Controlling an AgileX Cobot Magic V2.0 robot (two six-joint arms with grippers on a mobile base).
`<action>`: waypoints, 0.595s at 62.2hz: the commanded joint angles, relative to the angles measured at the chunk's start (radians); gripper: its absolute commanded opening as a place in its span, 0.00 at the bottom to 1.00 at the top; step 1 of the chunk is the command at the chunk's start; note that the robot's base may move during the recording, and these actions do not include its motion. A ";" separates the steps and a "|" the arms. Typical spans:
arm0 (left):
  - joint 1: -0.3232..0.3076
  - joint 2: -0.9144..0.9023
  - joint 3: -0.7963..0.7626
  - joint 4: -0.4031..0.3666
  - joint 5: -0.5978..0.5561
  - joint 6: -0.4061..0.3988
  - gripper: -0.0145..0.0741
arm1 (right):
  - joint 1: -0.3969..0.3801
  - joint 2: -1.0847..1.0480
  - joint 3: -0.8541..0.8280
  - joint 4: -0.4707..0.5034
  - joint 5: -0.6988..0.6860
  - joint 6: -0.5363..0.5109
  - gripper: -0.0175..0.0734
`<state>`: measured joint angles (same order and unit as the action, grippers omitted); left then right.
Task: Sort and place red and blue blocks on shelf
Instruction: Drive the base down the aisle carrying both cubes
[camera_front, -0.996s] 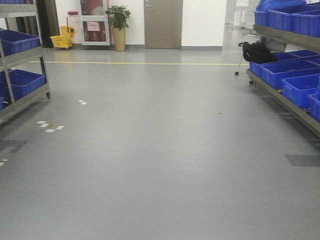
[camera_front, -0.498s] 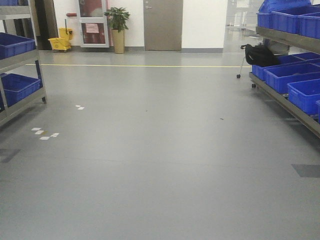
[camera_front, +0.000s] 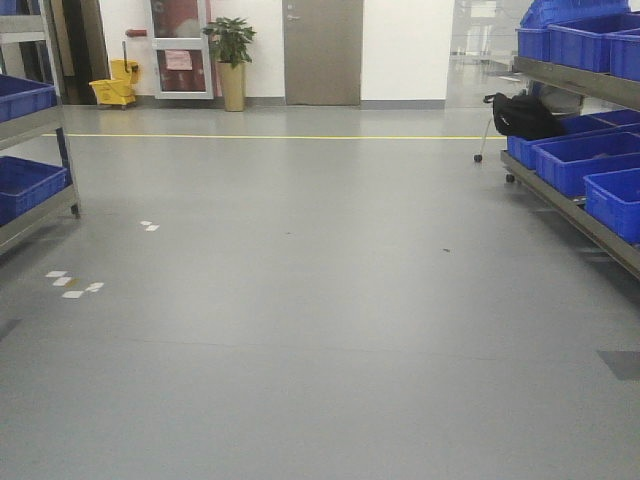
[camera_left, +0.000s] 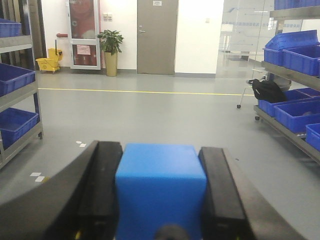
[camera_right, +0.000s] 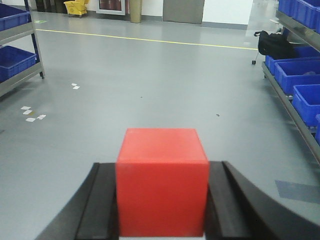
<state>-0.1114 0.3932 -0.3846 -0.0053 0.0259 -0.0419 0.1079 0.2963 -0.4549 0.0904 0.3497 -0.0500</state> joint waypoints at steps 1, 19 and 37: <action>0.001 0.006 -0.030 -0.008 -0.088 -0.002 0.31 | -0.005 0.008 -0.027 0.000 -0.088 -0.010 0.25; 0.001 0.006 -0.030 -0.008 -0.088 -0.002 0.31 | -0.005 0.008 -0.027 0.000 -0.088 -0.010 0.25; 0.001 0.006 -0.030 -0.008 -0.088 -0.002 0.31 | -0.005 0.008 -0.027 0.000 -0.088 -0.010 0.25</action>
<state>-0.1114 0.3932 -0.3846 -0.0053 0.0259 -0.0419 0.1079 0.2958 -0.4549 0.0904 0.3497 -0.0500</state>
